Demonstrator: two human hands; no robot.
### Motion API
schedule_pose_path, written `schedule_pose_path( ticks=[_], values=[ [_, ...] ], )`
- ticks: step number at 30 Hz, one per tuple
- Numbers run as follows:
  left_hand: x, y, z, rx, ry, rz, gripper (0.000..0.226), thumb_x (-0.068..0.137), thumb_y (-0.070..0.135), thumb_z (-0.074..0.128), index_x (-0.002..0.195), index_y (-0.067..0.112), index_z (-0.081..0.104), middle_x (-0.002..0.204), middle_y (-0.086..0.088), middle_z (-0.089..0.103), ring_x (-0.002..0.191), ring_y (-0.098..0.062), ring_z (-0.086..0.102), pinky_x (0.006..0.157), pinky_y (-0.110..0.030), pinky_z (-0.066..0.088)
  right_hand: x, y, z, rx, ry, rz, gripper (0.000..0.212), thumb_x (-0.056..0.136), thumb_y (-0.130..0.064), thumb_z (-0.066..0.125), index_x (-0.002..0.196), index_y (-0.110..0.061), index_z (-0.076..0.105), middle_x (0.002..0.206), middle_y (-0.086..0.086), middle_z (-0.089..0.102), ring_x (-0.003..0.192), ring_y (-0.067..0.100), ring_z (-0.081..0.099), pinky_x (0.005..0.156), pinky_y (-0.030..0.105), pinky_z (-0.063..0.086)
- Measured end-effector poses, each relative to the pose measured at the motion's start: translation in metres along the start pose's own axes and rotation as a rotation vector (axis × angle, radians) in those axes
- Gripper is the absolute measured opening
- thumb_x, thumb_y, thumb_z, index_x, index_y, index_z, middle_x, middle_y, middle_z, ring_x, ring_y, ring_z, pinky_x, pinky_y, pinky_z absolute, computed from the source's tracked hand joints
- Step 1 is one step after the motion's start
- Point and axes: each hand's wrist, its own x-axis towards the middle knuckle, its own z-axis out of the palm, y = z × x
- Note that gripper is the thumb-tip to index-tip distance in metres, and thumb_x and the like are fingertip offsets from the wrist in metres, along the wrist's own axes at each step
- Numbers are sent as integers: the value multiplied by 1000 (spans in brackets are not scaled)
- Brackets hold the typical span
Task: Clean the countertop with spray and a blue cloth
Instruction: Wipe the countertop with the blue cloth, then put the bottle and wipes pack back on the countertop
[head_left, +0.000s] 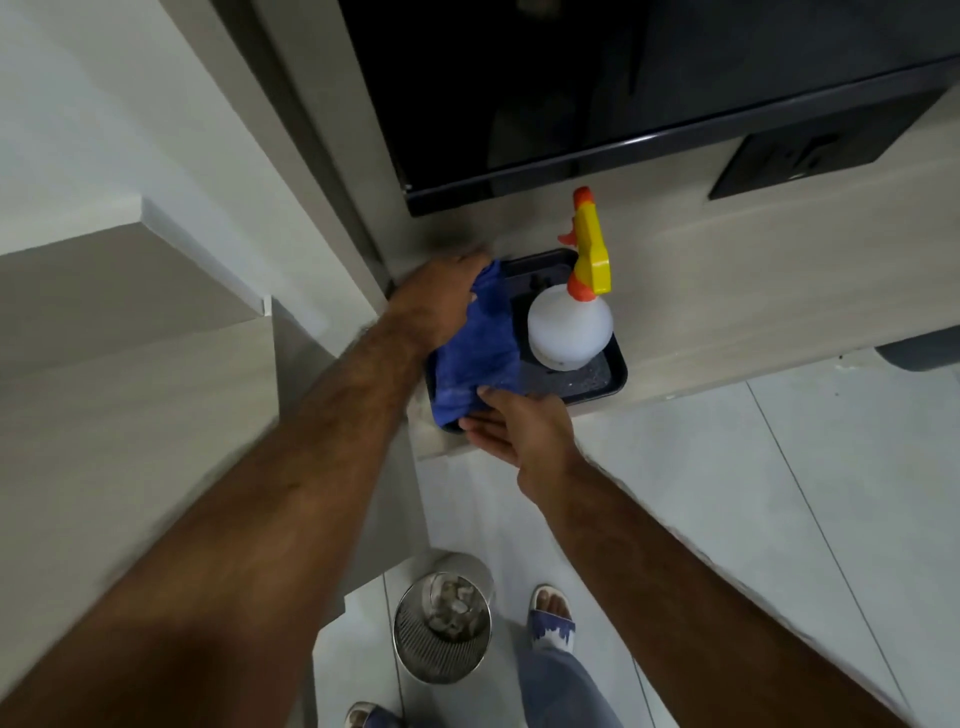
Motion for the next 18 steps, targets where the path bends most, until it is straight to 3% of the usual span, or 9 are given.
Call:
schedule_pose_path(
  ticks=[2,4,6,7,10,13,16,18],
  values=[
    [-1,-6,8,29,-44,-28,57,95,2,58,149,11,42,143,-19,54,126,-36,53,106,-41,42,1,0,-6,-161,24,-78,29,97,-28,72,92,1,67,78,18,76,67,28,77,59,35,66],
    [-9,-7,15,49,19,-31,66,95,2,59,155,12,33,153,-15,43,137,-33,44,115,-37,34,-2,4,-13,-691,71,-314,48,97,-52,64,78,-9,64,62,10,73,53,22,74,55,35,64],
    [-24,-5,18,59,129,14,65,96,1,57,155,9,32,159,-12,36,144,-30,36,120,-34,26,-9,8,-12,-1247,181,-627,60,97,-69,48,65,-19,55,58,3,67,54,20,68,52,31,54],
    [-36,-5,19,63,144,35,63,97,0,54,155,8,32,160,-11,35,146,-28,34,121,-32,23,-13,9,-6,-1384,233,-764,61,97,-71,44,63,-21,49,61,1,65,58,21,65,52,30,49],
    [-86,-20,15,6,113,63,65,94,-5,49,156,8,31,164,-8,29,150,-23,27,122,-18,10,-23,11,18,-1473,196,-1038,47,99,-66,46,83,-22,55,75,2,68,66,24,65,56,34,53],
    [-151,-62,6,-29,117,-55,75,93,-3,56,158,17,26,166,1,23,151,-15,23,120,-19,10,-27,28,43,-1554,-3,-1203,47,97,-59,54,113,-15,61,96,5,71,84,25,67,63,35,54],
    [-216,-104,-8,-54,154,-148,51,104,18,47,153,28,40,158,16,33,146,-7,32,118,-17,20,-28,57,67,-1666,-140,-1235,57,98,-56,50,136,-14,57,122,7,66,109,26,62,85,42,56],
    [-259,-130,-21,29,253,-149,45,100,9,55,145,12,52,153,-3,47,142,-23,44,119,-30,32,-26,80,90,-1741,-229,-1224,68,101,-57,46,150,-10,46,143,11,56,133,30,51,109,45,46]
  ],
)
